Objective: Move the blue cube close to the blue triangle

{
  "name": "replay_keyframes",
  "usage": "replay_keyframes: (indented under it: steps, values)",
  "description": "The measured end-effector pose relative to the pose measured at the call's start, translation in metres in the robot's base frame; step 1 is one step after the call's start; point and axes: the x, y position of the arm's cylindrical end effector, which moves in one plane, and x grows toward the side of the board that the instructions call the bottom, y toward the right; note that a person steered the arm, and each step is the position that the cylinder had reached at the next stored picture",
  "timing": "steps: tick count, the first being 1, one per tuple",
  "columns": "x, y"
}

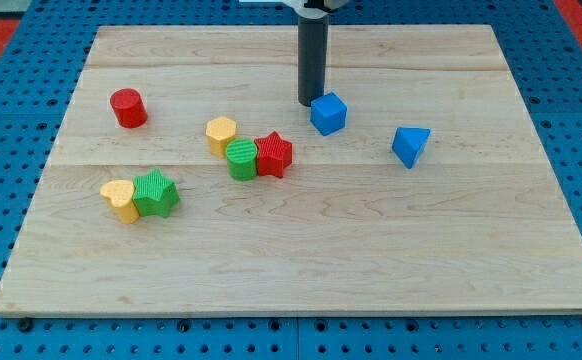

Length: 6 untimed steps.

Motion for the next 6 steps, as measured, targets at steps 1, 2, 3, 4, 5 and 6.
replay_keyframes:
  steps: [1,2,3,4,5,6]
  values:
    - [0.000,0.005]
    - [0.002,-0.010]
    - [-0.008,-0.018]
    - [0.007,-0.004]
    - [0.043,0.052]
    - [0.047,0.090]
